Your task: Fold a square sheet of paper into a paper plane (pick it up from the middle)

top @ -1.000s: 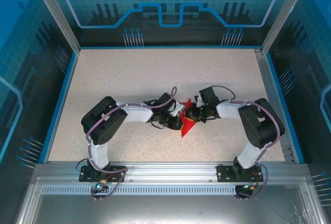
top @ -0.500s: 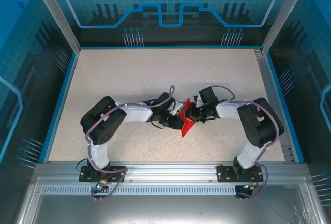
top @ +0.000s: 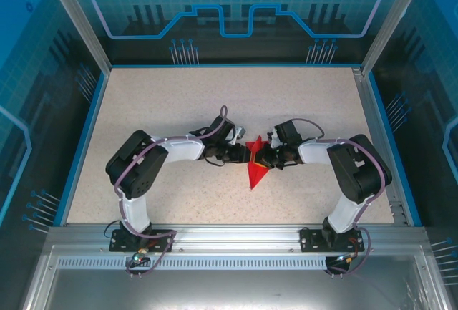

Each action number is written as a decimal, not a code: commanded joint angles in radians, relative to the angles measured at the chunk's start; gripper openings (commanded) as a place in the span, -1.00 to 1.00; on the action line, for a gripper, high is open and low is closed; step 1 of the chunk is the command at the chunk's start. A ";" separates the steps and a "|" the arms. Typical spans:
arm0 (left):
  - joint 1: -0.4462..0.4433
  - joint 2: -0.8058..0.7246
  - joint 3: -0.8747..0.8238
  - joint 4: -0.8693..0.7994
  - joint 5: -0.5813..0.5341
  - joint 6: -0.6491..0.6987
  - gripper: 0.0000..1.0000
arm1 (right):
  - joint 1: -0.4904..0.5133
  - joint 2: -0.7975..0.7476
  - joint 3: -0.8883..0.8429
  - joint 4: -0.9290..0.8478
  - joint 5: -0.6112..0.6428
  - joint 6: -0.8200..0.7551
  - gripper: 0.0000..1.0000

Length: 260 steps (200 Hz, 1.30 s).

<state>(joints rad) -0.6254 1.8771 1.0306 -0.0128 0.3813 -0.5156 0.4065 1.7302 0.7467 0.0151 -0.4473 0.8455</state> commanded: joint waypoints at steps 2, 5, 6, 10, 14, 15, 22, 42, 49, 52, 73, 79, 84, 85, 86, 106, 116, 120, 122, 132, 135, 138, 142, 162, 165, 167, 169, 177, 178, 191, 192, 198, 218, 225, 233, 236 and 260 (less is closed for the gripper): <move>-0.001 0.045 0.034 0.009 0.006 -0.034 -0.24 | 0.021 0.028 -0.015 -0.012 0.002 -0.007 -0.82; -0.001 0.049 0.036 0.008 0.006 -0.034 -0.24 | 0.021 0.028 -0.016 -0.012 0.002 -0.007 -0.82; -0.001 0.049 0.037 0.009 0.006 -0.034 -0.24 | 0.021 0.028 -0.016 -0.012 0.002 -0.007 -0.82; 0.000 0.053 0.037 0.008 0.004 -0.035 -0.24 | 0.021 0.026 -0.016 -0.011 0.002 -0.006 -0.82; -0.001 0.055 0.037 0.008 0.004 -0.035 -0.24 | 0.020 0.026 -0.017 -0.010 0.001 -0.008 -0.82; -0.001 0.056 0.037 0.009 0.004 -0.035 -0.24 | 0.019 0.026 -0.018 -0.010 0.002 -0.007 -0.82; 0.000 0.060 0.039 0.007 0.000 -0.034 -0.24 | 0.020 0.022 -0.021 -0.009 0.002 -0.005 -0.82; -0.001 0.072 0.049 -0.007 -0.009 -0.024 -0.25 | 0.017 0.020 -0.026 0.004 0.002 0.004 -0.82; 0.000 0.077 0.053 -0.008 -0.006 -0.025 -0.27 | 0.015 0.019 -0.027 0.010 0.001 0.008 -0.82; 0.000 0.080 0.055 -0.007 -0.003 -0.026 -0.29 | 0.018 0.018 -0.029 0.012 0.001 0.011 -0.82; -0.002 0.094 0.059 0.007 0.010 -0.035 -0.41 | 0.016 0.017 -0.036 0.029 0.000 0.025 -0.81; -0.001 0.096 0.062 0.008 0.011 -0.037 -0.44 | 0.017 0.017 -0.038 0.031 0.001 0.031 -0.81; 0.000 0.098 0.064 0.009 0.011 -0.037 -0.46 | 0.016 0.016 -0.039 0.035 0.001 0.033 -0.81; 0.000 0.099 0.064 0.009 0.011 -0.037 -0.46 | 0.017 0.015 -0.040 0.034 0.002 0.033 -0.81; -0.001 0.100 0.065 0.008 0.011 -0.037 -0.46 | 0.017 0.015 -0.039 0.035 0.001 0.033 -0.81; -0.001 0.106 0.072 -0.002 0.005 -0.031 -0.58 | 0.016 0.017 -0.043 0.041 -0.002 0.035 -0.81; 0.000 0.111 0.076 -0.007 0.004 -0.028 -0.66 | 0.016 0.019 -0.043 0.042 -0.005 0.033 -0.82; -0.001 0.112 0.078 -0.010 0.004 -0.027 -0.69 | 0.016 0.019 -0.043 0.041 -0.004 0.031 -0.82; 0.000 0.112 0.080 -0.011 0.003 -0.025 -0.71 | 0.015 0.019 -0.044 0.042 -0.006 0.031 -0.82; -0.001 0.116 0.083 -0.017 -0.001 -0.023 -0.79 | 0.017 0.020 -0.043 0.042 -0.008 0.029 -0.82; -0.002 0.117 0.084 -0.016 -0.001 -0.022 -0.81 | 0.017 0.020 -0.045 0.041 -0.008 0.028 -0.82; -0.001 0.118 0.087 -0.016 -0.001 -0.022 -0.83 | 0.017 0.020 -0.044 0.041 -0.008 0.028 -0.82; 0.000 0.120 0.089 -0.019 -0.001 -0.021 -0.85 | 0.017 0.020 -0.044 0.041 -0.008 0.028 -0.82; -0.001 0.129 0.100 -0.031 -0.009 -0.012 -0.92 | 0.016 0.012 -0.043 0.038 -0.010 0.025 -0.81; 0.000 0.130 0.101 -0.035 -0.011 -0.011 -0.93 | 0.016 0.010 -0.041 0.037 -0.010 0.025 -0.81; 0.000 0.131 0.102 -0.036 -0.013 -0.011 -0.93 | 0.016 0.009 -0.041 0.036 -0.009 0.023 -0.81; -0.001 0.132 0.103 -0.036 -0.014 -0.011 -0.94 | 0.017 0.008 -0.040 0.035 -0.007 0.023 -0.81; 0.000 0.134 0.104 -0.038 -0.016 -0.009 -0.94 | 0.017 0.002 -0.037 0.029 -0.006 0.019 -0.80; 0.000 0.135 0.104 -0.039 -0.016 -0.008 -0.94 | 0.017 0.000 -0.037 0.028 -0.006 0.018 -0.80; -0.001 0.137 0.109 -0.043 -0.018 -0.006 -0.94 | 0.017 -0.010 -0.035 0.023 -0.005 0.015 -0.75; -0.002 0.138 0.109 -0.043 -0.018 -0.005 -0.94 | 0.017 -0.011 -0.034 0.023 -0.005 0.015 -0.75; -0.001 0.139 0.112 -0.047 -0.020 -0.003 -0.95 | 0.017 -0.017 -0.035 0.023 -0.004 0.013 -0.72; 0.000 0.144 0.113 -0.052 -0.024 0.005 -0.96 | 0.016 -0.046 -0.034 0.019 -0.006 0.007 -0.64; 0.000 0.145 0.114 -0.053 -0.024 0.007 -0.96 | 0.017 -0.058 -0.035 0.014 -0.007 0.003 -0.63; -0.001 0.148 0.114 -0.054 -0.025 0.006 -0.96 | 0.019 -0.071 -0.038 0.008 -0.005 0.000 -0.62; -0.001 0.148 0.113 -0.053 -0.024 0.009 -0.96 | 0.020 -0.077 -0.039 0.006 -0.004 -0.001 -0.62; -0.001 0.157 0.116 -0.055 -0.022 0.010 -0.96 | 0.038 -0.114 -0.068 0.001 -0.001 0.006 -0.62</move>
<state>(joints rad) -0.6178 1.9823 1.1252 -0.0742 0.3790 -0.5335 0.4149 1.6672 0.7116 0.0483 -0.4507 0.8635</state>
